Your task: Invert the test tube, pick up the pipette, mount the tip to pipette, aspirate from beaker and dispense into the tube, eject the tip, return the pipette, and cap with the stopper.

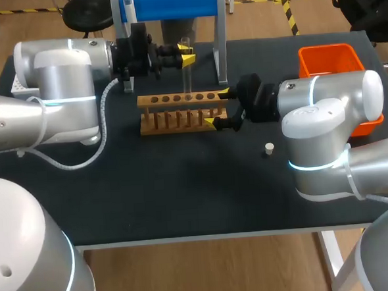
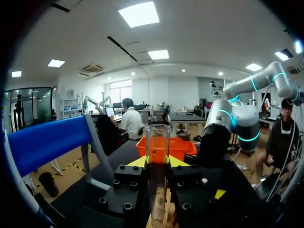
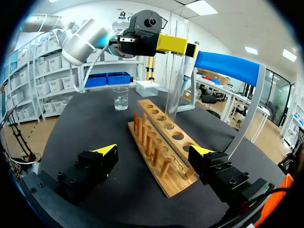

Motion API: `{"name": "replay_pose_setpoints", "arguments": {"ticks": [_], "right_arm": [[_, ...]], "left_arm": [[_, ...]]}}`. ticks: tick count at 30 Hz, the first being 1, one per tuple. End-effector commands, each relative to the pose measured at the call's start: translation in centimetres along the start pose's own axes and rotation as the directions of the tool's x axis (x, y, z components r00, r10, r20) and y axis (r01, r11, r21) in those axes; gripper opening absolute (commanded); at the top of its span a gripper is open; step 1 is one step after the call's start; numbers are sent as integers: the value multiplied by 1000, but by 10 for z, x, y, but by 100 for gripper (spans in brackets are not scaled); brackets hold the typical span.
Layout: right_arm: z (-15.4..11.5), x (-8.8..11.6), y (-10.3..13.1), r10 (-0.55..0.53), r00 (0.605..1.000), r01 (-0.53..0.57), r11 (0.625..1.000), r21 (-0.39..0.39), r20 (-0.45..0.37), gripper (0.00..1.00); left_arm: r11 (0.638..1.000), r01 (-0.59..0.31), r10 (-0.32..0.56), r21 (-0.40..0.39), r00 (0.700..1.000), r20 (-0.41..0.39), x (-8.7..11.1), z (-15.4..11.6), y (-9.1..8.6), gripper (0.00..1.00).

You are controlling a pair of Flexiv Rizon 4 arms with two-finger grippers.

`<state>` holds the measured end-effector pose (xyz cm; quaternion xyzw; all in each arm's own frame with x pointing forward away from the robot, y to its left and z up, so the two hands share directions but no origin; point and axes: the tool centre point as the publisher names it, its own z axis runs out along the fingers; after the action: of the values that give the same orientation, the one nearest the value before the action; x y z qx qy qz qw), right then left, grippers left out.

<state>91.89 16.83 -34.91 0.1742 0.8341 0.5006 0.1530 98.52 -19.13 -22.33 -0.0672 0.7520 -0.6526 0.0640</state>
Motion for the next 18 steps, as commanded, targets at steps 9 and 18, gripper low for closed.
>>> {"name": "replay_pose_setpoints", "arguments": {"ticks": [9, 18], "right_arm": [[0, 0, 0, 0, 1000, 0, 1000, 1, 0, 100], [0, 0, 0, 0, 1000, 0, 1000, 1, 0, 100]], "left_arm": [[1000, -5, 5, 8, 1000, 5, -3, 1, 6, 0], [1000, -2, 2, -16, 1000, 4, -7, 1, 9, 0]]}}
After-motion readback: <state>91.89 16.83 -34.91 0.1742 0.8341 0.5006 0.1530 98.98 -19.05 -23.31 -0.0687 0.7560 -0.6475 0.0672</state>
